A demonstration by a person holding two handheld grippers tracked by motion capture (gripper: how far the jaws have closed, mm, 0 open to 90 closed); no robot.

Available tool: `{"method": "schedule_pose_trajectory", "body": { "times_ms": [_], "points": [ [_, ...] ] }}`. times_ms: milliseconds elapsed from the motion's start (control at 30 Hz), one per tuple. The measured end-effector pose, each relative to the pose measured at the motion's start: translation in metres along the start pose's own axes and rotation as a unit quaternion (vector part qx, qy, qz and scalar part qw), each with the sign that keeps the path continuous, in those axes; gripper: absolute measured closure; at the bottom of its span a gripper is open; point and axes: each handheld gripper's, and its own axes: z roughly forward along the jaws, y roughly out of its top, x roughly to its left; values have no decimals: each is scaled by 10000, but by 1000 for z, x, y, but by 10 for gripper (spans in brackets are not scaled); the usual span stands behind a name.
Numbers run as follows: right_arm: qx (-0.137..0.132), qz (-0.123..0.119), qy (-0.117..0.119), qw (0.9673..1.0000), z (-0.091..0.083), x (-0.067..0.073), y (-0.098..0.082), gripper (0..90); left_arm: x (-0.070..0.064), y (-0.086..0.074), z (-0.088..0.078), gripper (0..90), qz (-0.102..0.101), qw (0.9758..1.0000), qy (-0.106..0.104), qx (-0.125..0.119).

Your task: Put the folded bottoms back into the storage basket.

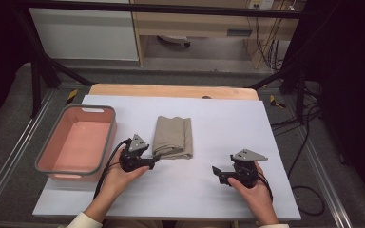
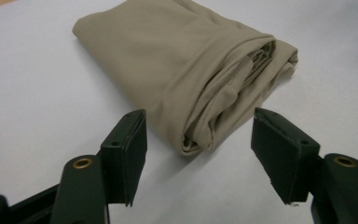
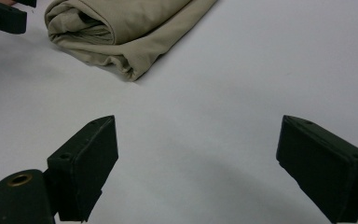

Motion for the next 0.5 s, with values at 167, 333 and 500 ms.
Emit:
{"method": "schedule_pose_trajectory", "body": {
  "times_ms": [167, 333, 500],
  "points": [
    [18, -4, -3, 10000, 0, 0, 0, 131, -2, -1, 3, 406, 28, 9999, -28, 95],
    [25, -30, 6, 10000, 1, 0, 0, 131, -3, -3, 8, 461, 61, 9998, -39, 190],
    [42, -25, 8, 10000, 2, 0, 0, 131, 0, -5, 15, 496, 17, 9996, 97, 256]
  ]
}}
